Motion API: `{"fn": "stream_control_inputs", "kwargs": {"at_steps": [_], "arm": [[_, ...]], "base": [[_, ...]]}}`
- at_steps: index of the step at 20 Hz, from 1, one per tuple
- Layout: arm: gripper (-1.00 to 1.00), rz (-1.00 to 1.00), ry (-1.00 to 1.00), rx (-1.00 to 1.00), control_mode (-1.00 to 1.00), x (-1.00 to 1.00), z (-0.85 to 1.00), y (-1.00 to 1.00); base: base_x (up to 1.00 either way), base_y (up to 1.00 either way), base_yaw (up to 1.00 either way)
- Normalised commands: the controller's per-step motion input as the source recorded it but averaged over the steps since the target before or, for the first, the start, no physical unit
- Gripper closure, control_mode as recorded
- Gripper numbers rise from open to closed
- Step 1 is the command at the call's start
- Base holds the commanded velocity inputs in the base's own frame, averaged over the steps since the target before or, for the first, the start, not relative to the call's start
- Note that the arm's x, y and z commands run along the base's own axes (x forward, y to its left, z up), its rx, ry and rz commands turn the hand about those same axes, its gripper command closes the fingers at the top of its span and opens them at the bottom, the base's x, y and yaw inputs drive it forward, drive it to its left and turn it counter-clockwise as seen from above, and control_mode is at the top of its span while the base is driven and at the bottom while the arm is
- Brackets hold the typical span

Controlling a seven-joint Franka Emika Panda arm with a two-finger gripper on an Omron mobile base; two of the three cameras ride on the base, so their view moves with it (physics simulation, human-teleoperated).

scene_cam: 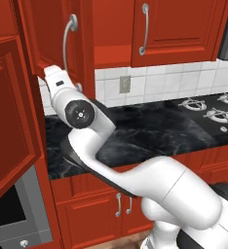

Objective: Close all open cabinet doors.

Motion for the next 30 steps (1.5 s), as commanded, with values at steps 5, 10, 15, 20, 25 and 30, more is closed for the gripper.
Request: {"fn": "stream_control_inputs", "kwargs": {"at_steps": [5, 10, 15, 20, 25, 30], "arm": [[-1.0, -0.01, 0.0, 0.0, -1.0, 0.03, 0.0, -0.6], [-1.0, 0.0, 0.0, 0.0, -1.0, 0.05, 0.0, -0.6], [-1.0, 0.0, 0.0, 0.0, -1.0, 0.27, 0.0, -0.62], [-1.0, 0.0, -0.03, 0.0, -1.0, 0.69, 0.0, -0.49], [-1.0, 0.0, -0.02, 0.0, -1.0, 1.0, 0.0, -0.18], [-1.0, 0.0, -0.03, 0.0, -1.0, 1.0, 0.0, -0.1]], "base": [[0.0, 0.0, 0.0], [0.0, 0.0, 0.0], [0.0, 0.0, 0.0], [0.0, 0.0, 0.0], [0.0, 0.0, 0.0], [0.0, 0.0, 0.0]]}}
